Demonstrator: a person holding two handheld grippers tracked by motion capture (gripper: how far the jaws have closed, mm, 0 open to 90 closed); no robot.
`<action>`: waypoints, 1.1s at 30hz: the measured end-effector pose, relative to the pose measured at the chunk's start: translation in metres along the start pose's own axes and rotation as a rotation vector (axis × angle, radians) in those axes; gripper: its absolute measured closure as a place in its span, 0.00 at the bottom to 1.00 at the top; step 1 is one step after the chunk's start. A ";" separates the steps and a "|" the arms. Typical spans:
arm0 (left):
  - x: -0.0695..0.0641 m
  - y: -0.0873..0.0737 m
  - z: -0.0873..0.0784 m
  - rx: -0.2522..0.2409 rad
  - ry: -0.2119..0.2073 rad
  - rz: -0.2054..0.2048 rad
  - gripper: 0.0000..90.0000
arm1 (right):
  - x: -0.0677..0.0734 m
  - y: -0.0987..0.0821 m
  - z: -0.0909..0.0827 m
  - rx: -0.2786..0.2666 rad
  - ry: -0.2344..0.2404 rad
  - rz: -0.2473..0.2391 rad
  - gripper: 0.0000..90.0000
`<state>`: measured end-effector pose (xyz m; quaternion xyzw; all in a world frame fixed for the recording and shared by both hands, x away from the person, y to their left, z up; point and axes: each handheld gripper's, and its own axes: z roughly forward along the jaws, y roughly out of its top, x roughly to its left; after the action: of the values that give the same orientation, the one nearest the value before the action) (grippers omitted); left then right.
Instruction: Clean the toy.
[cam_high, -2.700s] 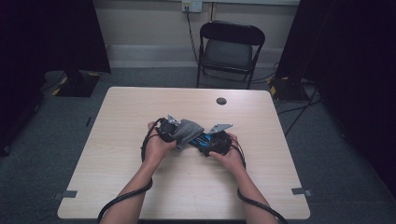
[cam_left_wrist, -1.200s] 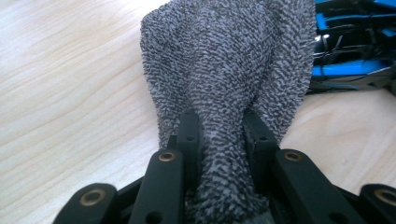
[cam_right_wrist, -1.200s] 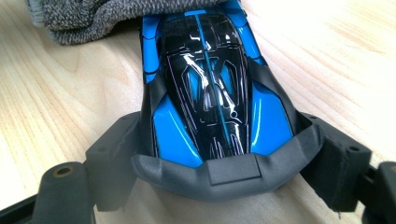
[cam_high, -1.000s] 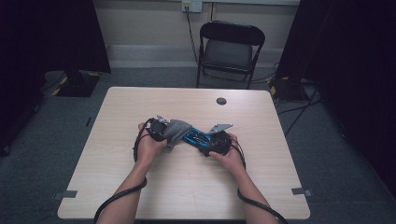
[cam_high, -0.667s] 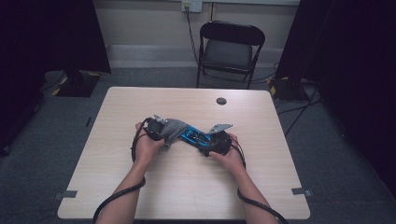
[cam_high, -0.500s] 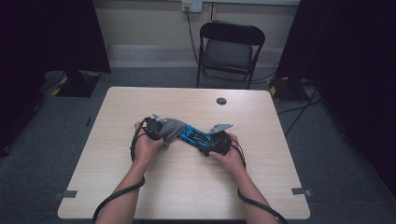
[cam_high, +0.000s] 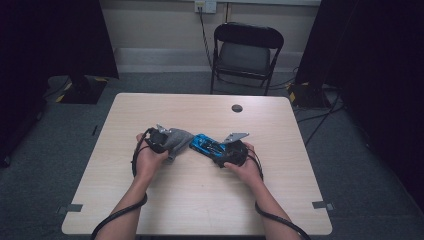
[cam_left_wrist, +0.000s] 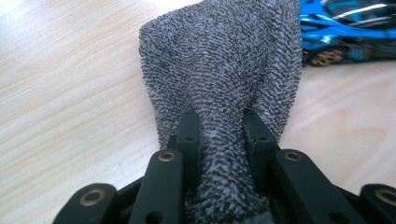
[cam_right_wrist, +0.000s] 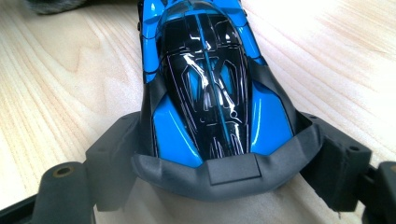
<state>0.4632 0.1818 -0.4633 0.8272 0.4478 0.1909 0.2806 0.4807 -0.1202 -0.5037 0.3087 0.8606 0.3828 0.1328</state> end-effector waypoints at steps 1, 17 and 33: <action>-0.001 -0.003 -0.003 -0.011 -0.004 -0.002 0.81 | 0.000 0.000 0.000 0.000 0.000 0.000 0.23; -0.027 -0.022 -0.027 -0.054 -0.101 0.053 0.81 | 0.000 0.000 0.000 0.001 0.001 -0.002 0.22; -0.025 -0.027 -0.028 -0.067 -0.120 0.043 0.80 | -0.001 0.006 -0.005 -0.003 0.006 -0.004 0.20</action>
<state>0.4174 0.1807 -0.4601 0.8368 0.4056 0.1619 0.3301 0.4816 -0.1209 -0.4956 0.3057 0.8609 0.3848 0.1315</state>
